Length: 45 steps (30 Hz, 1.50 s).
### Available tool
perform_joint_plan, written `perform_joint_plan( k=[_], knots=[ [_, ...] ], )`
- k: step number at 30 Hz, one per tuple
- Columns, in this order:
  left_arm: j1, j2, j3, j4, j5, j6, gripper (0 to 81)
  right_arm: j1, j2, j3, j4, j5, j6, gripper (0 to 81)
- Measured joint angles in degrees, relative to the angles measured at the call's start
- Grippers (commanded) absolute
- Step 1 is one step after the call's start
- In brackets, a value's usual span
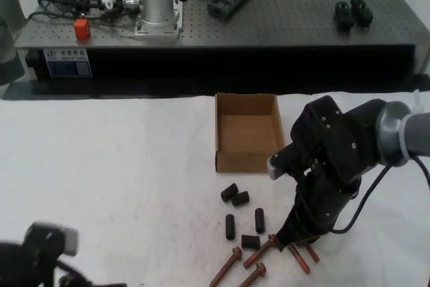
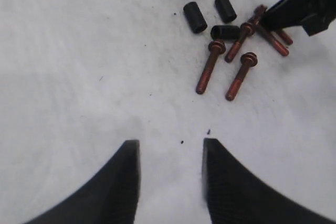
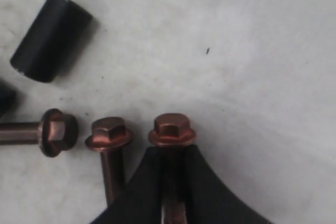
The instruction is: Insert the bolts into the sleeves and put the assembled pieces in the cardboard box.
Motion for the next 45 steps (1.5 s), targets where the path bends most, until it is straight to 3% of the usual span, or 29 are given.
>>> perform_joint_plan(
  k=[7,12,19,29,35,45],
  knots=[
    [0.0,18.42,-12.22,-0.27,4.3,7.6,28.8,-3.87,-21.13,1.18,3.42,-4.42,3.4,3.1],
    [-2.59,32.21,-26.61,2.62,5.52,12.44,28.8,-5.2,-36.74,8.05,8.27,-6.31,6.9,3.1],
    [-8.51,54.4,-51.22,19.54,-0.12,13.87,28.8,-5.18,-49.29,14.13,11.19,-6.35,8.85,3.1],
    [-9.88,70.83,-71.83,31.89,-11.05,31.52,28.8,-5.18,-51.74,15.54,12.77,-6.04,9.39,3.1],
    [-9.88,76.24,-79.26,34.87,-13.61,39.67,28.6,-5.18,-51.74,15.54,13.03,-6.07,9.39,3.1],
    [-9.88,79.93,-81.95,36.29,-13.84,44.27,28.4,-5.18,-51.74,15.54,13.03,-6.01,9.39,3.1]
  ],
)
